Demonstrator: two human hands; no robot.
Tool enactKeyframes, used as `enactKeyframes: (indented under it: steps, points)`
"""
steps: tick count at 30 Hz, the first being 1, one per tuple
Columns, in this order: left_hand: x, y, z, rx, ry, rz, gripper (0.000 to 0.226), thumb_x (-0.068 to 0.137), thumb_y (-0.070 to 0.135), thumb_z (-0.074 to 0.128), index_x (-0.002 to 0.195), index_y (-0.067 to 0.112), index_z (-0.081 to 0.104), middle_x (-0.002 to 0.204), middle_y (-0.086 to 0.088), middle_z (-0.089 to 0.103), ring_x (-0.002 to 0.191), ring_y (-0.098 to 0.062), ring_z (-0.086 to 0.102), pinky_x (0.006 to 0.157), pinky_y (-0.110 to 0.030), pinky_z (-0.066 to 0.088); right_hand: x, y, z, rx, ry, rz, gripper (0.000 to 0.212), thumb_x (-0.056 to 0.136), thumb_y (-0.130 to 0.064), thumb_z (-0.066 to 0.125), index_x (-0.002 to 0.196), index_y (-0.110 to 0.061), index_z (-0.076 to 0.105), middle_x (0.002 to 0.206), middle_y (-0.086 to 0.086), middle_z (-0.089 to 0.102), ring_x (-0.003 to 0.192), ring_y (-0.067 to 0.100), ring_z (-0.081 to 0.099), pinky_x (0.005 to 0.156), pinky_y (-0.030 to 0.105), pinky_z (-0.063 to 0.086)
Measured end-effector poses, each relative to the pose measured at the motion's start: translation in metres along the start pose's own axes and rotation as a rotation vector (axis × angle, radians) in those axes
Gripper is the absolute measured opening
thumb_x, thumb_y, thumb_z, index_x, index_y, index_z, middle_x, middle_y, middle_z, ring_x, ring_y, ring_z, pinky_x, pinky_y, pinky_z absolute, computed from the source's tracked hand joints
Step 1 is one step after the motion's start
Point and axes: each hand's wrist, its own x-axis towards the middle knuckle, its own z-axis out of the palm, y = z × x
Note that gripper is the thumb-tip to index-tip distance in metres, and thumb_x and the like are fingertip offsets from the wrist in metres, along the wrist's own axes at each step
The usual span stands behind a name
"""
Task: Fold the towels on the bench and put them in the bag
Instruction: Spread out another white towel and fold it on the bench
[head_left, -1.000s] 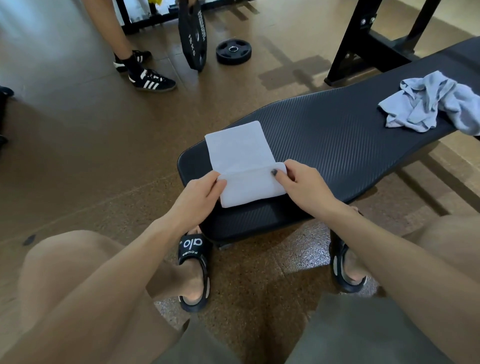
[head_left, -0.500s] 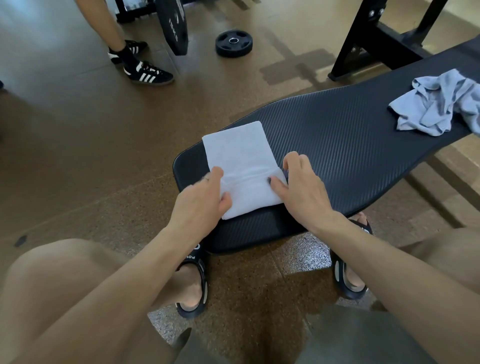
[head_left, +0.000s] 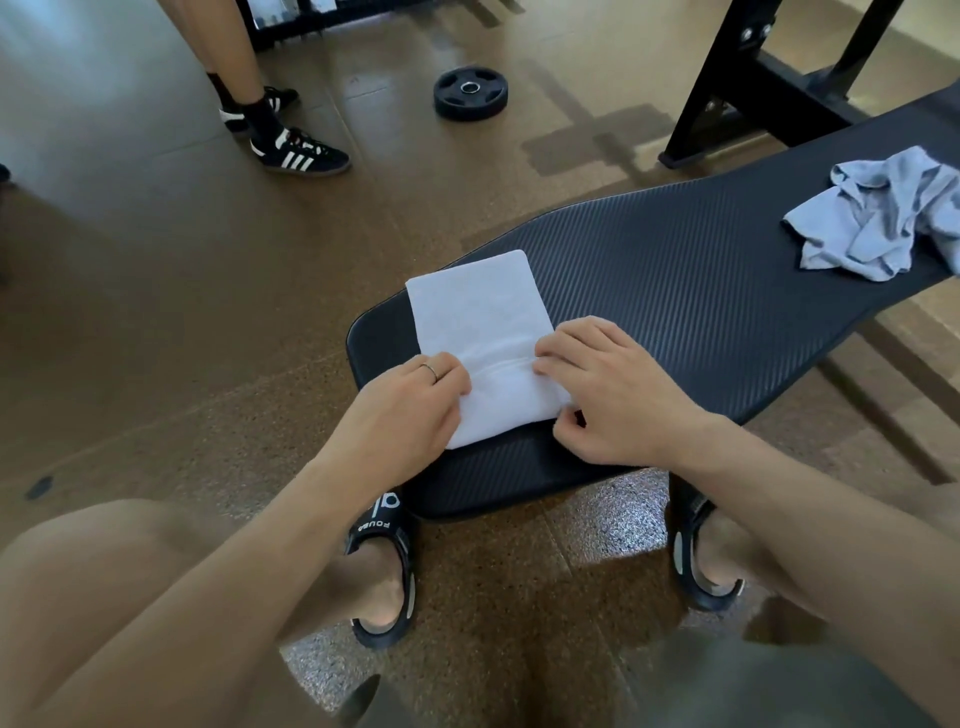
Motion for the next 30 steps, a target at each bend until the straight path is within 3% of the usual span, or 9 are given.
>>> enactKeyframes:
  steps: [3, 5, 8, 11, 14, 17, 20, 25, 30]
  points:
    - [-0.002, 0.003, -0.004, -0.012, -0.092, -0.044, 0.035, 0.097, 0.047, 0.045, 0.105, 0.015, 0.057, 0.112, 0.002, 0.057, 0.091, -0.02, 0.055, 0.079, -0.037, 0.049, -0.001, 0.009, 0.002, 0.056, -0.101, 0.03, 0.05, 0.071, -0.03, 0.059, 0.119, -0.014, 0.062, 0.126, 0.0, 0.058, 0.12, 0.024, 0.052, 0.12, 0.038, 0.027]
    - [-0.003, 0.005, -0.003, 0.047, -0.147, -0.058, 0.052, 0.086, 0.064, 0.052, 0.109, 0.017, 0.054, 0.116, 0.003, 0.054, 0.095, -0.019, 0.052, 0.082, -0.035, 0.047, 0.001, 0.011, 0.004, 0.132, -0.065, 0.066, 0.046, 0.073, -0.029, 0.057, 0.116, -0.014, 0.062, 0.122, -0.001, 0.061, 0.115, 0.024, 0.056, 0.119, 0.038, 0.028]
    - [-0.001, 0.006, -0.004, 0.001, -0.13, -0.075, 0.045, 0.079, 0.048, 0.057, 0.111, 0.016, 0.054, 0.111, 0.002, 0.053, 0.089, -0.022, 0.055, 0.074, -0.034, 0.046, 0.008, 0.01, 0.001, 0.318, 0.023, 0.163, 0.039, 0.078, -0.033, 0.051, 0.109, -0.015, 0.066, 0.105, -0.003, 0.067, 0.099, 0.022, 0.06, 0.108, 0.037, 0.039]
    - [0.002, 0.001, -0.01, -0.261, -0.079, -0.197, 0.028, 0.08, 0.033, 0.056, 0.106, 0.022, 0.055, 0.108, 0.01, 0.051, 0.084, -0.017, 0.054, 0.066, -0.031, 0.044, 0.013, 0.009, -0.003, 0.453, 0.055, 0.286, 0.03, 0.082, -0.032, 0.051, 0.104, -0.019, 0.066, 0.085, -0.005, 0.064, 0.082, 0.016, 0.055, 0.089, 0.038, 0.046]
    - [0.005, -0.005, -0.015, -0.487, -0.054, -0.315, 0.01, 0.086, 0.025, 0.063, 0.093, 0.024, 0.057, 0.104, 0.012, 0.051, 0.091, -0.01, 0.054, 0.074, -0.029, 0.045, 0.015, 0.007, -0.005, 0.578, 0.05, 0.402, 0.017, 0.09, -0.023, 0.054, 0.105, -0.021, 0.061, 0.082, -0.001, 0.062, 0.077, 0.016, 0.054, 0.074, 0.04, 0.047]
    - [0.009, -0.008, -0.019, -0.612, -0.06, -0.504, 0.006, 0.093, 0.025, 0.062, 0.097, 0.025, 0.057, 0.094, 0.006, 0.062, 0.085, -0.01, 0.061, 0.07, -0.035, 0.048, 0.017, 0.007, -0.004, 0.693, 0.015, 0.511, 0.012, 0.098, -0.029, 0.051, 0.109, -0.025, 0.054, 0.083, -0.004, 0.061, 0.07, 0.011, 0.055, 0.06, 0.032, 0.041]
    - [0.01, -0.008, -0.019, -0.797, -0.061, -0.675, 0.006, 0.101, 0.03, 0.054, 0.105, 0.025, 0.053, 0.098, -0.001, 0.067, 0.083, -0.018, 0.07, 0.076, -0.049, 0.059, 0.021, 0.007, 0.001, 0.773, -0.007, 0.607, 0.017, 0.104, -0.04, 0.047, 0.113, -0.025, 0.049, 0.087, -0.008, 0.059, 0.072, 0.008, 0.055, 0.058, 0.026, 0.037]
    - [0.013, -0.007, -0.015, -0.729, -0.094, -0.746, 0.01, 0.104, 0.031, 0.05, 0.112, 0.025, 0.048, 0.103, 0.001, 0.066, 0.073, -0.009, 0.07, 0.072, -0.043, 0.063, 0.03, 0.002, 0.009, 0.74, -0.007, 0.648, 0.027, 0.103, -0.048, 0.047, 0.11, -0.022, 0.046, 0.087, -0.003, 0.059, 0.074, 0.014, 0.057, 0.058, 0.029, 0.039]
    - [0.014, -0.006, -0.01, -0.618, -0.144, -0.729, 0.009, 0.103, 0.031, 0.05, 0.107, 0.026, 0.043, 0.096, -0.004, 0.06, 0.064, -0.014, 0.07, 0.069, -0.047, 0.061, 0.038, 0.0, 0.012, 0.669, 0.018, 0.67, 0.028, 0.101, -0.044, 0.051, 0.106, -0.019, 0.04, 0.083, 0.003, 0.058, 0.073, 0.021, 0.058, 0.057, 0.037, 0.043]
